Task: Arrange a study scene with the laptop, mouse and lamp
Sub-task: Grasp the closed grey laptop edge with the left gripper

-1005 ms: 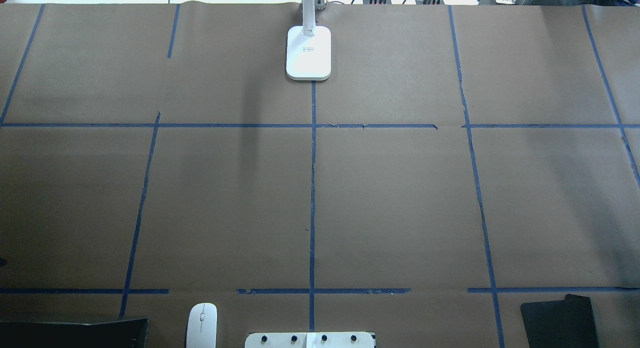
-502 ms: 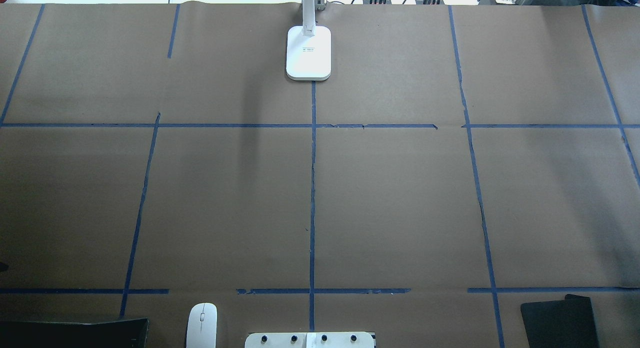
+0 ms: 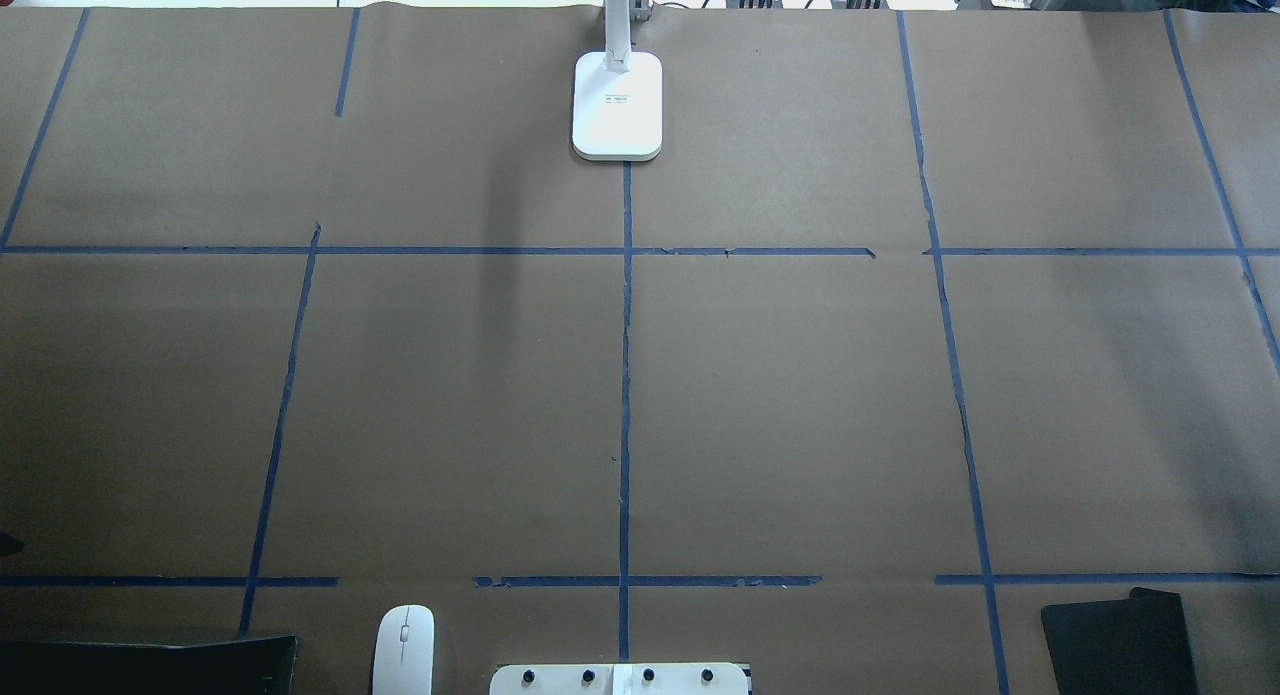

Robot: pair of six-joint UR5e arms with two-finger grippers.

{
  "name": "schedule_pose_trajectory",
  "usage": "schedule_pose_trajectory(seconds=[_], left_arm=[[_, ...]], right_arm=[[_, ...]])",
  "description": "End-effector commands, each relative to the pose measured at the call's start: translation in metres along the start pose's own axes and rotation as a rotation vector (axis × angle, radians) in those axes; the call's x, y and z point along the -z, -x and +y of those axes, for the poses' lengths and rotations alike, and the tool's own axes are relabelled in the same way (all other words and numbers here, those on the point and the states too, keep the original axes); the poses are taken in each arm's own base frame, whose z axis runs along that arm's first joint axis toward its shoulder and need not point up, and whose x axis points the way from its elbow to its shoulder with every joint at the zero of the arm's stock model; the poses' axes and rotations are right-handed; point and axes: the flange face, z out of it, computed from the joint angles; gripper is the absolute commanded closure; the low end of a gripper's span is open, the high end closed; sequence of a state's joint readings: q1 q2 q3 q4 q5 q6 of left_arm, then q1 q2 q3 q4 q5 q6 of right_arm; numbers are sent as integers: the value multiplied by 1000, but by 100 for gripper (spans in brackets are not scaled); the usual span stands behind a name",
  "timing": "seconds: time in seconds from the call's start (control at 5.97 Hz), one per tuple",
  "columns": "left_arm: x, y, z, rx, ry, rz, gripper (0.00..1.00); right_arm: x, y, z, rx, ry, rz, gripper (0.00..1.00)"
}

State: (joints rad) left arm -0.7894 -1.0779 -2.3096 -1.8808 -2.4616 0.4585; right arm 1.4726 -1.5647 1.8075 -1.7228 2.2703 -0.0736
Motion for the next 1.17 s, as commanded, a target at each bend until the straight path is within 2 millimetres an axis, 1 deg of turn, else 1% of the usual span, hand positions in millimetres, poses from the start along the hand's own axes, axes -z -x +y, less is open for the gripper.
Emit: schedule_pose_trajectory(seconds=[0.0, 0.17, 0.33, 0.67, 0.84, 1.0], left_arm=[[-2, 0, 0, 3, 5, 3, 43], [-2, 0, 0, 5, 5, 2, 53], [-4, 1, 2, 8, 8, 4, 60], [-6, 3, 0, 5, 7, 7, 85], [-5, 4, -3, -1, 3, 5, 95], [-3, 6, -11, -18, -10, -2, 98]], right_arm=[[0, 0, 0, 1, 0, 0, 0], [0, 0, 0, 0, 0, 0, 0], [0, 0, 0, 0, 0, 0, 0], [0, 0, 0, 1, -1, 0, 0], [0, 0, 0, 0, 0, 0, 0], [0, 0, 0, 0, 0, 0, 0]])
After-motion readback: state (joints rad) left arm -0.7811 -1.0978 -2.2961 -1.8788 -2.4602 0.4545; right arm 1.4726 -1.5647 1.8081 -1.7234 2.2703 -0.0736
